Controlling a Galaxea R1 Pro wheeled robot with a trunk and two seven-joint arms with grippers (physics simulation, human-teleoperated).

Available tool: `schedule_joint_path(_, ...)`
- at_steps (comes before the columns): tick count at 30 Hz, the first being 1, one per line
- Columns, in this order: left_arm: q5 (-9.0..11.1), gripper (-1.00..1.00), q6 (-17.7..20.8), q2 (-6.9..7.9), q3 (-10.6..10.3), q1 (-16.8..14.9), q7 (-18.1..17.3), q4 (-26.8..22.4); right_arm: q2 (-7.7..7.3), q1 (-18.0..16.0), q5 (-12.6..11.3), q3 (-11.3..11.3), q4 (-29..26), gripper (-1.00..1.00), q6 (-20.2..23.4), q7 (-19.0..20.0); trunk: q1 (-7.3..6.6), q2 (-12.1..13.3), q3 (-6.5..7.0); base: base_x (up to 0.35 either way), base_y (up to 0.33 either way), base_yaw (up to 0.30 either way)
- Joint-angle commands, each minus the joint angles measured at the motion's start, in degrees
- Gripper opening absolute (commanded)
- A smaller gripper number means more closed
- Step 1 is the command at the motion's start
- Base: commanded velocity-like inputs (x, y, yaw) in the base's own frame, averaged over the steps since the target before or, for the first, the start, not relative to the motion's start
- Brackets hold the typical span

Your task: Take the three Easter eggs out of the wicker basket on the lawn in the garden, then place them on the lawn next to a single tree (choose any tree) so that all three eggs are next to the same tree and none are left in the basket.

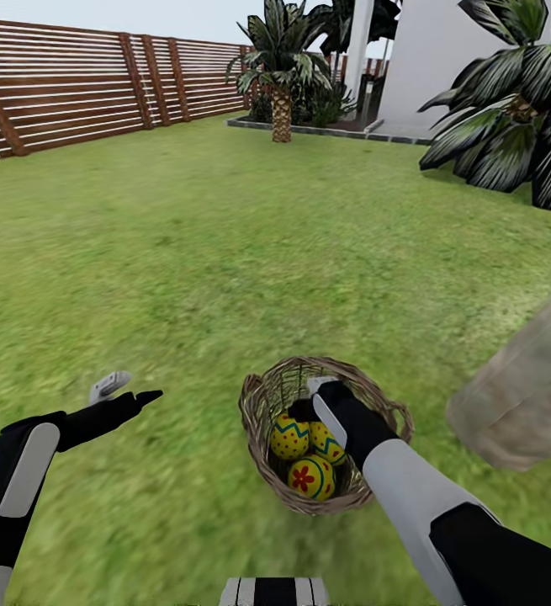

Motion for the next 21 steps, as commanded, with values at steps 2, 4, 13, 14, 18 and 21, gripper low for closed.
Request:
schedule_joint_path(2,-0.46,1.00,0.27,0.00,0.10,-0.04,-0.56,-0.03,-0.07,-0.13,-0.93,0.29,-0.11,1.00,0.05,-0.51,0.04,-0.05,-0.49,0.000,0.000,0.000)
schedule_joint_path(4,-0.46,1.00,0.27,0.01,0.10,-0.04,-0.56,-0.06,-0.10,-0.26,-2.07,0.24,-0.16,1.00,-0.03,-0.51,0.09,-0.07,-0.94,0.000,0.000,0.000)
schedule_joint_path(13,-0.46,1.00,0.27,0.01,0.10,-0.04,-0.56,-0.04,-0.38,-1.67,-6.44,0.15,0.01,1.00,-1.97,-0.68,0.32,-0.20,-2.93,0.000,0.000,0.000)
schedule_joint_path(14,-0.46,1.00,0.27,0.01,0.10,-0.04,-0.56,-0.06,-0.39,-1.75,-6.48,0.13,-0.01,1.00,-2.14,-0.68,0.35,-0.21,-3.15,0.000,0.000,0.000)
schedule_joint_path(18,-0.46,1.00,0.27,0.01,0.10,-0.04,-0.56,-0.05,-0.39,-1.82,-6.47,0.06,-0.28,1.00,-3.12,-0.75,0.45,-0.26,-4.04,0.000,0.000,0.000)
schedule_joint_path(21,-0.46,1.00,0.27,0.01,0.10,-0.04,-0.56,-0.03,-0.40,-1.79,-6.47,-0.10,-0.35,1.00,-4.16,-0.76,0.53,-0.30,-4.70,0.000,0.000,0.000)
